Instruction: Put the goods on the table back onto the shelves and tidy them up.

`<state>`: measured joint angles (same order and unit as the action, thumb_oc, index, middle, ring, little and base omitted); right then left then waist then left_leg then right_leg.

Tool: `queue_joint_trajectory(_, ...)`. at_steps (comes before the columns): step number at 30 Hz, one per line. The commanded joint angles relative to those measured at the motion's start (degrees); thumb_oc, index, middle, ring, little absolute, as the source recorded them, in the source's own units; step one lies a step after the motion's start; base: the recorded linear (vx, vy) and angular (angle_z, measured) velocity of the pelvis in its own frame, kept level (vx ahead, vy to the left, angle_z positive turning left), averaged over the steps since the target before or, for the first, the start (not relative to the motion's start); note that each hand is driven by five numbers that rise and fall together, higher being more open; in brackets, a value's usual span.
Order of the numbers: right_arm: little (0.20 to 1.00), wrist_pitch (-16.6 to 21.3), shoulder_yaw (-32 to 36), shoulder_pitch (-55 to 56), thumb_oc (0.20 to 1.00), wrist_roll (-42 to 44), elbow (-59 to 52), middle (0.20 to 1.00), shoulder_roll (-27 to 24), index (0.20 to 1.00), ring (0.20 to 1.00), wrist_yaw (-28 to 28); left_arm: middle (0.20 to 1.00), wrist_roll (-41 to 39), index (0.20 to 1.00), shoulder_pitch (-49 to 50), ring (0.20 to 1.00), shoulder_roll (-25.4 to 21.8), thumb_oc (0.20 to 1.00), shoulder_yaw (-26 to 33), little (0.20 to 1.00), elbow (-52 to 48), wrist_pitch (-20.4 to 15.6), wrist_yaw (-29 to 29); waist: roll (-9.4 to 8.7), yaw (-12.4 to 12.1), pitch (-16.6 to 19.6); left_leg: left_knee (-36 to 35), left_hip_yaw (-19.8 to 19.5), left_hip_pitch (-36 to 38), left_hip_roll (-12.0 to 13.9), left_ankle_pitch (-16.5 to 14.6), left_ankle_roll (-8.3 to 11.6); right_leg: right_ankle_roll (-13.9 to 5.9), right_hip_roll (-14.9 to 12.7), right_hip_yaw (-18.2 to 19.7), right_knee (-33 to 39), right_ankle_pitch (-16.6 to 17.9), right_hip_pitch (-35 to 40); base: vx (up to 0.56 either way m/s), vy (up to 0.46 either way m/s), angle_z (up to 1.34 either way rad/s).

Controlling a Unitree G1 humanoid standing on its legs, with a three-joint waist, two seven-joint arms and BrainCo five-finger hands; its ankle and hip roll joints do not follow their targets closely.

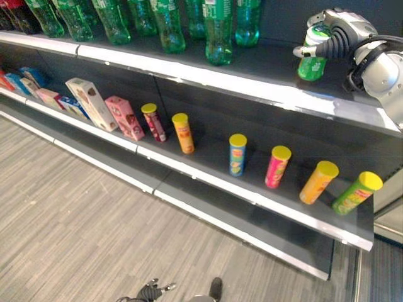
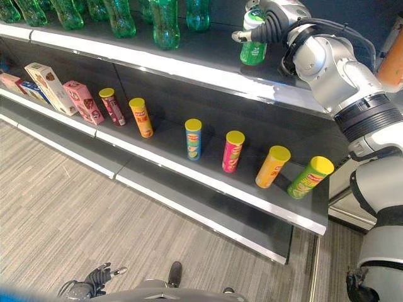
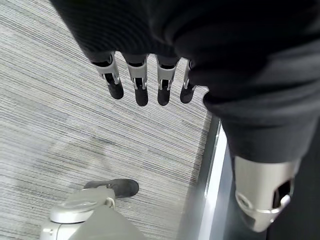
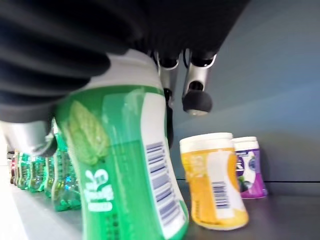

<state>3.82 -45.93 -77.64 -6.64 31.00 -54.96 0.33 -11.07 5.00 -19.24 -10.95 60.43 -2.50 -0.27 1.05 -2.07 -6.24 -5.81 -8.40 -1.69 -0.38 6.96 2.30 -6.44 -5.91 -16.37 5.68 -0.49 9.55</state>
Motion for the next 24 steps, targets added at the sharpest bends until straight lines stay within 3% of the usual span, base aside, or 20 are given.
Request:
queue_joint_trajectory(1,0.2,0.38,-3.56,-7.08,0.2,0.86,3.51,0.2,-0.74,0.2,0.2,-1.05,1.0,-1.36,1.0,-3.25,1.0,-3.46,1.0,-0.73,1.0,0.82,-1.29,0.66,-4.27,-2.15,0.07,1.2,6.17,4.52,3.22,-8.13,4.05,-1.58,-3.79,2.65,-1.64,-5.47,1.24,0.0,0.0,0.0)
queue_joint_trajectory(24,0.2,0.31,-3.62,-4.65,0.2,0.12,3.65,0.2,2.86,0.2,0.2,0.55,1.0,-1.34,1.0,-3.61,1.0,-3.49,1.0,-0.78,1.0,0.35,-1.39,0.83,-4.1,-2.19,-0.24,1.05,6.72,5.12,3.4,-8.47,3.74,-1.63,-3.74,3.88,-1.64,-5.39,0.91,0.0,0.001,-0.01)
